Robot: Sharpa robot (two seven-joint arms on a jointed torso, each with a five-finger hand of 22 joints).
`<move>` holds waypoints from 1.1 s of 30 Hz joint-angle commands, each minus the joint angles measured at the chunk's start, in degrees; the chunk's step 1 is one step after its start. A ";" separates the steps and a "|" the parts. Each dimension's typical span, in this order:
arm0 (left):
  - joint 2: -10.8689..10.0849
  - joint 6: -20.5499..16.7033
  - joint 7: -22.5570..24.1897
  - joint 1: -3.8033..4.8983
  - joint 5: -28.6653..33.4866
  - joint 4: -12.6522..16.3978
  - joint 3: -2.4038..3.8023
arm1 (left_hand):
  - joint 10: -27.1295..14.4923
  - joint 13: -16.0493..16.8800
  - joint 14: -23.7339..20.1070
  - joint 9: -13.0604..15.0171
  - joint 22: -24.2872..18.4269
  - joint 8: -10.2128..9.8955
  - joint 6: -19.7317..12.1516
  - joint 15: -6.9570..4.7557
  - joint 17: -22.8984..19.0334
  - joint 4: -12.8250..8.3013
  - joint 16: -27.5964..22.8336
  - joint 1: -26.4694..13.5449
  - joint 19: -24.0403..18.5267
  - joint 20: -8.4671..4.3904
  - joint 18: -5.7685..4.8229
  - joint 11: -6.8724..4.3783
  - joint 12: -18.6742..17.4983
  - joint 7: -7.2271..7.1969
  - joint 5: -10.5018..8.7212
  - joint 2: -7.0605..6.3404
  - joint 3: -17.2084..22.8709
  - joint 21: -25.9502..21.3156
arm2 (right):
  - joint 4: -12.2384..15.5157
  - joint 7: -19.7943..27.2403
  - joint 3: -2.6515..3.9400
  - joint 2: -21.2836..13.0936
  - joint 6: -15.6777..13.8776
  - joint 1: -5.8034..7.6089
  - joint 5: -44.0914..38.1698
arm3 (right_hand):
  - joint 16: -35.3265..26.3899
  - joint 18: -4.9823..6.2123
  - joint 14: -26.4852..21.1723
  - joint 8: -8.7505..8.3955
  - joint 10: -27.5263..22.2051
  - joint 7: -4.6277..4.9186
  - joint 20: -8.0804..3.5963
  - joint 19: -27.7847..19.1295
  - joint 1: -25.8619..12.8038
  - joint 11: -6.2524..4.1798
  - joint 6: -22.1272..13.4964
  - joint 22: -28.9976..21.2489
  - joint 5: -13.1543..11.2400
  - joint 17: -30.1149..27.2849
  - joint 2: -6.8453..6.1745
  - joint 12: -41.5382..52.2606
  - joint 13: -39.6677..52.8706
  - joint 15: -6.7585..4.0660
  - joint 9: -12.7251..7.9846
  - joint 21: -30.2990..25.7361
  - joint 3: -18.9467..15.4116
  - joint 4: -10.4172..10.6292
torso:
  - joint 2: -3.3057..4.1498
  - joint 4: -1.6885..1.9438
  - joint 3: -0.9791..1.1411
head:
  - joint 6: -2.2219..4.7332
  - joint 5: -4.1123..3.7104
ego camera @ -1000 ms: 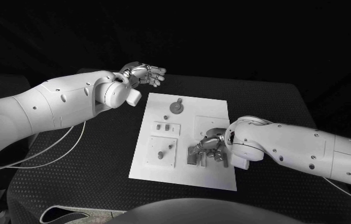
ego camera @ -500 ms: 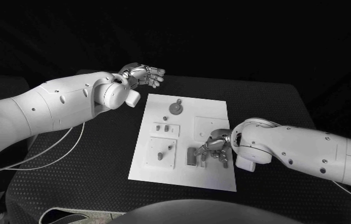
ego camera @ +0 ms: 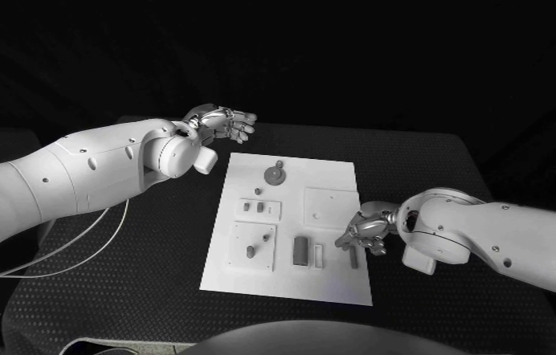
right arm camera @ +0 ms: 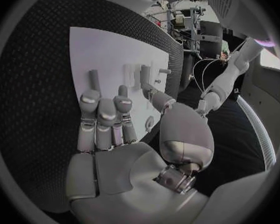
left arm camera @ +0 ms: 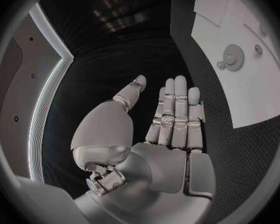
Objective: Assemble the parts on the task board
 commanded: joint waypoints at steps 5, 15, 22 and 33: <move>0.01 0.77 0.49 0.06 -0.35 0.18 0.03 | -0.32 -0.03 0.02 -0.08 0.11 0.29 -0.36 0.15 0.12 0.35 -0.28 -0.35 -0.10 0.28 0.91 -0.03 0.40 -0.12 -0.01 -0.03 -0.07 -0.33 | 0.75 -4.63 -0.06 -1.82 1.36 0.05 -3.49 | 0.15 2.51 0.29 0.36 0.19 0.54 -0.05 -0.27 1.20 -0.08 0.74 -0.20 -0.15 0.16 -0.02 0.21 -0.21 -0.01 0.59 0.20 0.76 0.41 | 0.03 0.05 -0.07 | -0.02 -0.25; -0.04 0.81 0.48 0.06 -0.37 0.24 0.03 | -0.32 -0.03 0.02 -0.09 0.13 0.30 -0.36 0.16 0.15 0.35 -0.31 -0.35 -0.11 0.28 0.91 -0.03 0.41 -0.12 -0.02 -0.04 -0.08 -0.34 | -0.14 -7.94 -0.31 -1.16 2.29 0.00 -11.03 | 0.32 2.51 0.62 -0.91 0.30 1.18 0.20 -0.32 0.23 0.52 -1.24 -0.23 -0.15 0.70 -0.54 0.40 -0.32 0.51 0.59 0.49 0.64 2.31 | 0.01 0.22 -0.20 | -0.10 -0.54; 0.03 0.60 0.35 0.06 -0.49 0.22 0.03 | -0.32 -0.03 0.02 -0.10 0.15 0.31 -0.36 0.16 0.17 0.36 -0.33 -0.37 -0.11 0.29 0.91 -0.03 0.41 -0.12 -0.02 -0.04 -0.09 -0.35 | -1.55 -8.67 -0.49 0.58 2.81 -0.26 -11.96 | 0.54 2.51 1.03 -0.91 0.61 1.15 0.29 -0.25 -0.67 0.51 -0.77 -0.26 -0.15 1.12 -0.72 0.53 -0.45 0.59 0.68 0.69 0.64 3.62 | 0.01 0.38 -0.21 | -0.29 -0.63; -0.04 0.78 0.26 0.07 -0.62 0.29 0.03 | -0.29 -0.02 -0.08 -0.13 0.20 0.35 -0.34 0.21 0.21 0.40 -0.44 -0.46 -0.25 0.34 0.86 -0.04 0.44 -0.13 -0.05 -0.12 -0.14 -0.43 | -3.07 -9.08 -0.68 2.17 4.82 -0.91 -13.41 | 0.83 2.51 1.38 -1.05 0.66 1.14 0.40 -0.29 -2.41 0.52 -0.64 -0.29 -0.15 1.61 -0.59 0.53 -0.56 0.65 0.66 0.81 0.48 5.25 | 0.00 0.26 -0.24 | -0.63 -0.54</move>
